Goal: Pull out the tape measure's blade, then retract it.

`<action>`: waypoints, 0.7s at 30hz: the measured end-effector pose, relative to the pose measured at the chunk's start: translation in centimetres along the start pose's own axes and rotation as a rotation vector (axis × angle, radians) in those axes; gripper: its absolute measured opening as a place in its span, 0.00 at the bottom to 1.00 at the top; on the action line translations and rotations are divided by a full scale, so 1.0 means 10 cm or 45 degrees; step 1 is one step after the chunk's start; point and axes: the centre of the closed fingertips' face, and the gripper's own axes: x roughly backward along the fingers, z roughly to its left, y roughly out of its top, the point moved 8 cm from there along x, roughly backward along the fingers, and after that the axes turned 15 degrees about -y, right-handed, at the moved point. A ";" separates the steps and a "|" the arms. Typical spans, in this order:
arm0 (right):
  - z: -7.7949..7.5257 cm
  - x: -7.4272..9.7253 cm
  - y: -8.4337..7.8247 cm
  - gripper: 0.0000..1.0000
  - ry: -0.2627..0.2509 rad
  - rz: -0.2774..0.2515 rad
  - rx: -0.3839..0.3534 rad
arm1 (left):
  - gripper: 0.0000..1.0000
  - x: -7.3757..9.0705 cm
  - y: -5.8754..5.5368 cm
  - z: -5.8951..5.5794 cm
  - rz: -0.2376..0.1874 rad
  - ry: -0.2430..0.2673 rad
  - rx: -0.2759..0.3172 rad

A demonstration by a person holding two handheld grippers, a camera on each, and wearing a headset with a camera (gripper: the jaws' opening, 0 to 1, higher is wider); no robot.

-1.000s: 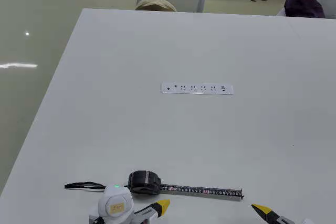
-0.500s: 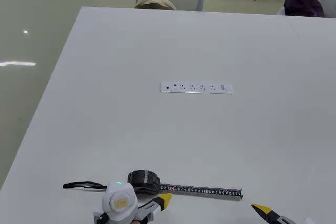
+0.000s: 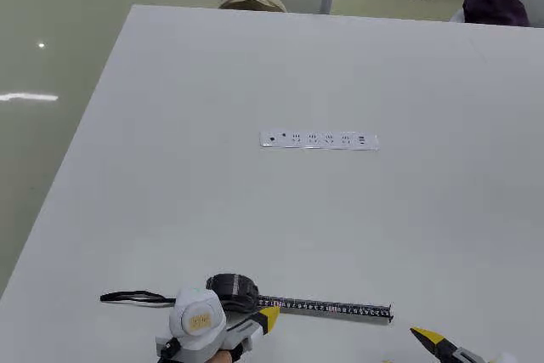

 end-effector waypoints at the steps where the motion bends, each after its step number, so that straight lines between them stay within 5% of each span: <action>1: 0.00 0.00 0.00 0.46 -0.001 0.000 -0.001 | 0.87 0.00 0.00 0.00 0.000 0.001 0.000; 21: -0.04 0.00 -0.01 0.46 -0.012 0.002 -0.018 | 0.85 -0.05 -0.01 -0.01 -0.003 0.003 0.013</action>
